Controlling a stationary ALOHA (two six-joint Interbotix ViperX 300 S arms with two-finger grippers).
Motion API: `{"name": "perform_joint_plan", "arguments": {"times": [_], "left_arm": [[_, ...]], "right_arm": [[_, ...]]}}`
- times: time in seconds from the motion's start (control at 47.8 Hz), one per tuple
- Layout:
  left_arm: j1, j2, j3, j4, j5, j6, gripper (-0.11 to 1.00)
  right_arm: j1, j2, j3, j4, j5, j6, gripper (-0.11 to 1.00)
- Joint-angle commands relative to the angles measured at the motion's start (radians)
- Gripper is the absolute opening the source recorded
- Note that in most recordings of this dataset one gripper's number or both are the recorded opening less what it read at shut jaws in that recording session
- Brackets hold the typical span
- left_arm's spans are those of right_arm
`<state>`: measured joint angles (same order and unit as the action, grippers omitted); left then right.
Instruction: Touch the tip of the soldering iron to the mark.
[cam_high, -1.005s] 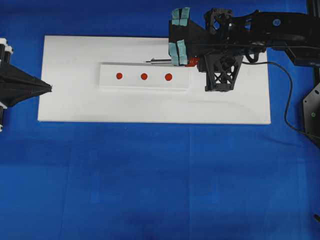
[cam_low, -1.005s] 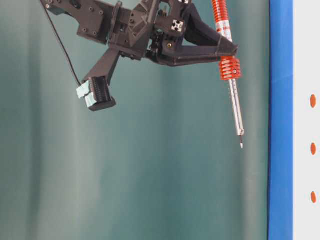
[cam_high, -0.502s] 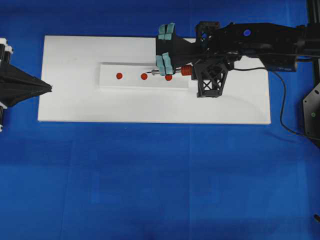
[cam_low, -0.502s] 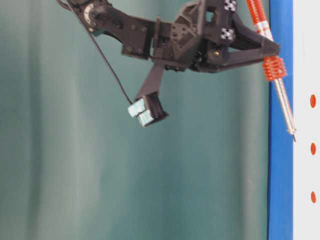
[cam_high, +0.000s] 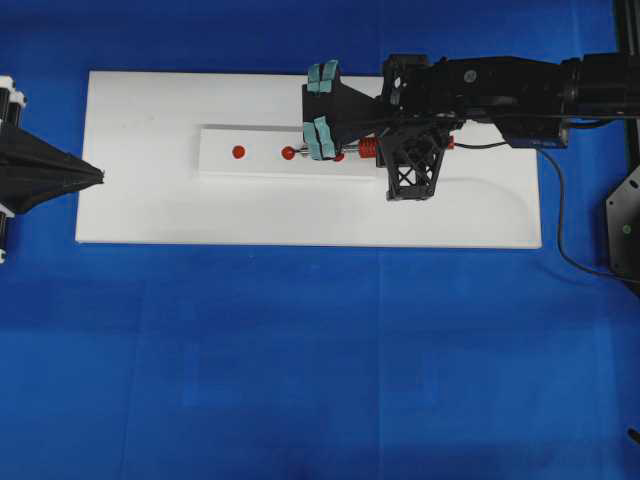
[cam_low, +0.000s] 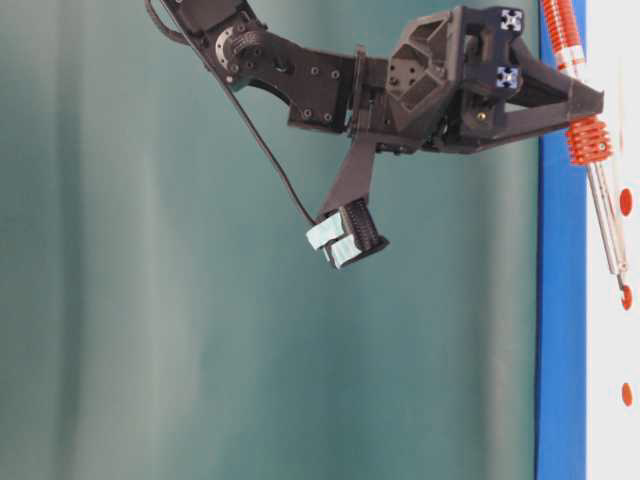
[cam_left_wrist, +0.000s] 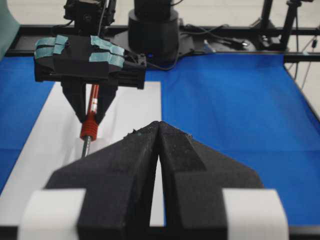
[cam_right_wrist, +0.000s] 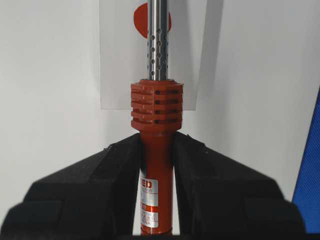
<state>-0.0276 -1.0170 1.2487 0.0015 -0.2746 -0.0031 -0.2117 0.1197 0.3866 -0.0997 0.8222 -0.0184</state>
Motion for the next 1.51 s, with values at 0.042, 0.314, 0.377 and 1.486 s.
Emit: {"name": "perform_joint_plan", "arguments": {"times": [0.042,0.314,0.377,1.486], "left_arm": [[0.003,0.005,-0.011,0.002,-0.005,0.003,0.00],[0.003,0.003,-0.011,0.002,-0.005,0.003,0.00],[0.003,0.003,-0.011,0.000,-0.005,0.003,0.00],[0.003,0.003,-0.012,0.002,-0.009,-0.002,0.00]], "right_arm": [[-0.002,-0.014,-0.025,0.000,-0.003,-0.002,0.06],[-0.002,-0.014,-0.025,0.003,-0.002,0.000,0.06],[-0.002,-0.014,-0.023,0.003,-0.002,0.000,0.06],[-0.002,-0.025,-0.032,0.006,0.029,0.005,0.06]]}}
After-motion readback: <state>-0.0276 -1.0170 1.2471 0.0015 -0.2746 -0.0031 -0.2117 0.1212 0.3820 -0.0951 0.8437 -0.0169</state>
